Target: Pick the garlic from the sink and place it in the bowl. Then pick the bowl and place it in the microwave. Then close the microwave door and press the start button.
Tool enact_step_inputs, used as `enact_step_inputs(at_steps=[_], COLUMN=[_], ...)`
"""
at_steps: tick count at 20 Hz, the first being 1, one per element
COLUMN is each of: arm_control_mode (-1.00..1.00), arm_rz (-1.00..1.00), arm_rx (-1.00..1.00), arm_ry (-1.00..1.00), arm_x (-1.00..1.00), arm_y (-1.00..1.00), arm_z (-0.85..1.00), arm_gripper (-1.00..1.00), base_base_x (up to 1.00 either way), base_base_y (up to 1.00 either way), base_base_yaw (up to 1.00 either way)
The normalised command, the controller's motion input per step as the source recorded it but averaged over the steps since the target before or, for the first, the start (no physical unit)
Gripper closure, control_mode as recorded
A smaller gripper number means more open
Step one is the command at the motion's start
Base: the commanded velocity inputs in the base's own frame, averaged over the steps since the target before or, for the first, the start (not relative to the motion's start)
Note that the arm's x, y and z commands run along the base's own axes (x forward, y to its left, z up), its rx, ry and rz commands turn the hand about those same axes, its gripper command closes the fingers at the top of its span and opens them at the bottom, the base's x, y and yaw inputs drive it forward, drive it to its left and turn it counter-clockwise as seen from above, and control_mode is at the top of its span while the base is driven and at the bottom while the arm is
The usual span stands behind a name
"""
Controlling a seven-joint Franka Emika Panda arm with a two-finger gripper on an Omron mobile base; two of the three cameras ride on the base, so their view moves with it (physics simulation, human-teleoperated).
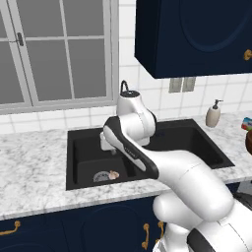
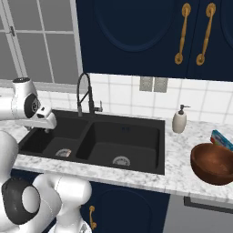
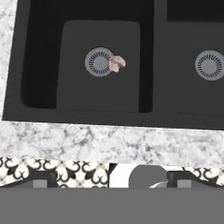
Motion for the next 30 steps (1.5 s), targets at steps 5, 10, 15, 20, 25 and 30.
enact_step_inputs(at_steps=[5, 10, 15, 20, 25, 30], arm_control_mode=[-1.00, -1.00, -1.00, -1.00, -1.00, -1.00], arm_rz=[-0.01, 0.00, -0.01, -0.02, 0.00, -0.02], arm_rx=[-0.10, -0.02, 0.00, 0.00, 0.00, 0.00], arm_ry=[0.00, 0.00, 0.00, 0.00, 0.00, -0.01], arm_x=[0.34, 0.50, 0.36, 0.29, 0.32, 0.45], arm_y=[0.00, 0.00, 0.00, 0.00, 0.00, 0.11], arm_z=[-0.35, -0.25, -0.31, -0.36, -0.34, -0.30], arm_gripper=[-1.00, -1.00, -1.00, -1.00, -1.00, -1.00], base_base_x=[0.00, 0.00, 0.00, 0.00, 0.00, 0.00], base_base_y=[0.00, 0.00, 0.00, 0.00, 0.00, 0.00], base_base_yaw=[0.00, 0.00, 0.00, 0.00, 0.00, 0.00])
